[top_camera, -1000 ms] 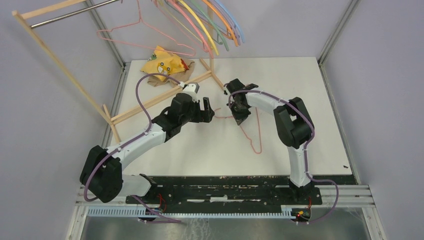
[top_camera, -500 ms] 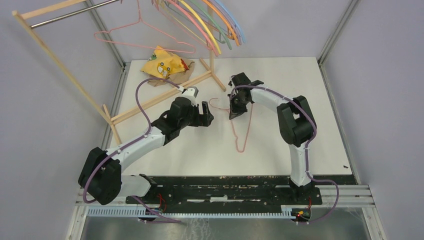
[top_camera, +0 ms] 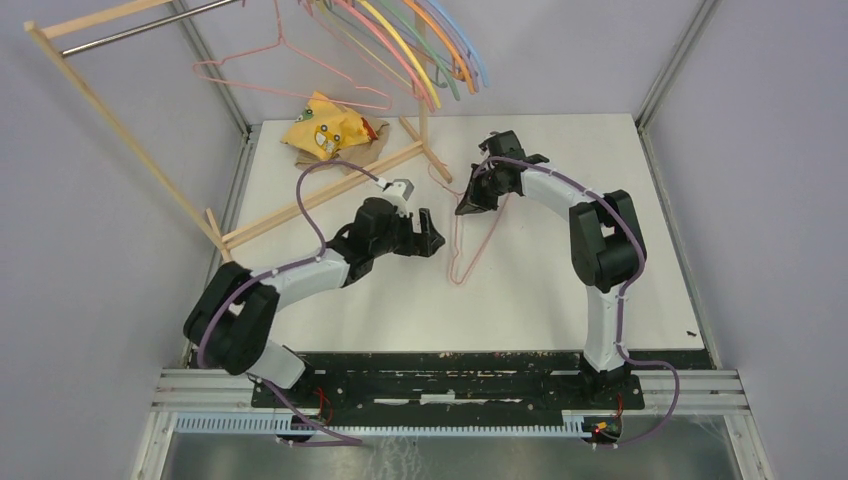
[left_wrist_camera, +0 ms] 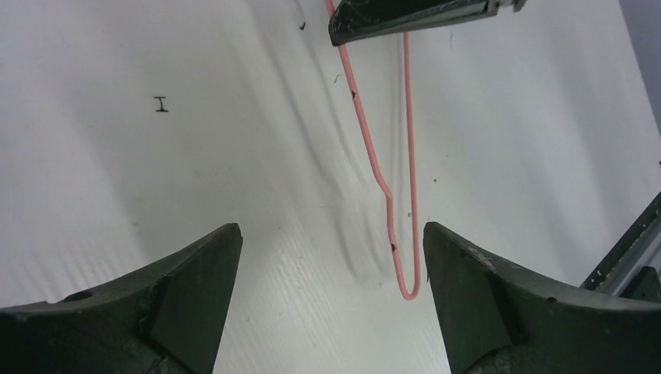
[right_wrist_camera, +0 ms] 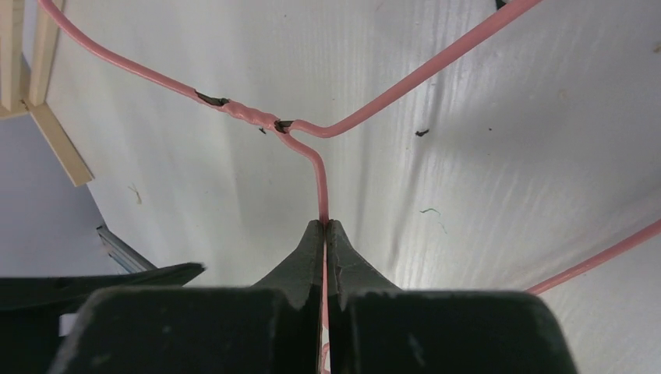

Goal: Organize the hangers

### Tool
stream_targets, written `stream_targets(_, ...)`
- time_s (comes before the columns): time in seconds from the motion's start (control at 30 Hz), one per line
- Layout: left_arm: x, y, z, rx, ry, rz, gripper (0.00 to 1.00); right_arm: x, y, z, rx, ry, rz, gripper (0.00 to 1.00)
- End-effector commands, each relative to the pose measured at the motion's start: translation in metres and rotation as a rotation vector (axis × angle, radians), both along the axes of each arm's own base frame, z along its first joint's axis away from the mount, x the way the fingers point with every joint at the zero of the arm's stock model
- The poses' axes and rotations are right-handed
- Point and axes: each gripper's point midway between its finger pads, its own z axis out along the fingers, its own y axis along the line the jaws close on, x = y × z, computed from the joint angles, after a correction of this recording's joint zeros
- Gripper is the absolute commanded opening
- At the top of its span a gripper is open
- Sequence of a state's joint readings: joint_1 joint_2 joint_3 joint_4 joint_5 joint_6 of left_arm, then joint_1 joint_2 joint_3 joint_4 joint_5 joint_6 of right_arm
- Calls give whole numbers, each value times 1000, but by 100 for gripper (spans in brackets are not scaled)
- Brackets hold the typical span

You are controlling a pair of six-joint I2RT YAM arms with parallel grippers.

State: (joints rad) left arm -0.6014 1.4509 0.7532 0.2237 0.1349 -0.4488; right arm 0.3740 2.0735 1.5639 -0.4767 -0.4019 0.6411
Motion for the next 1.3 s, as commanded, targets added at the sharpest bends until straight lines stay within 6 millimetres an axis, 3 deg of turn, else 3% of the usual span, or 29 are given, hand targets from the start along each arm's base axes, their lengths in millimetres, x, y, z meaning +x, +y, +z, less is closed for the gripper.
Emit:
stream_targets(0.0, 14, -27, -1, -83, -16, -66, 93, 10, 18, 54, 115, -88, 2, 1)
stream_targets(0.2, 19, -55, 3, -165, 7, -150, 93, 11, 22, 67, 155, -90, -5, 1)
stream_targets(0.5, 16, -70, -1, -206, 46, -216, 92, 18, 36, 94, 258, -92, -23, 1)
stream_targets(0.7, 12, -75, -11, -211, 84, -252, 86, 28, 48, 126, 364, -113, -48, 1)
stream_targets(0.9, 5, -80, -20, -206, 119, -304, 52, 32, 51, 146, 392, -144, -46, 1)
stream_targets(0.97, 5, -78, -23, -180, 130, -300, 34, 30, 50, 147, 389, -145, -43, 1)
stream_targets(1.03, 5, -72, -30, -144, 149, -277, 7, 27, 47, 145, 372, -137, -48, 1)
stream_targets(1.1, 5, -64, -36, -100, 163, -244, 3, 23, 39, 143, 341, -132, -49, 3)
stream_targets(1.2, 7, -44, -42, 8, 194, -169, 3, 15, 15, 141, 251, -131, -72, 37)
stream_targets(1.23, 8, -35, -45, 58, 211, -129, 3, 12, 3, 138, 207, -128, -89, 71)
stream_targets(1.27, 8, -25, -46, 104, 221, -93, 3, 9, -10, 138, 158, -143, -102, 96)
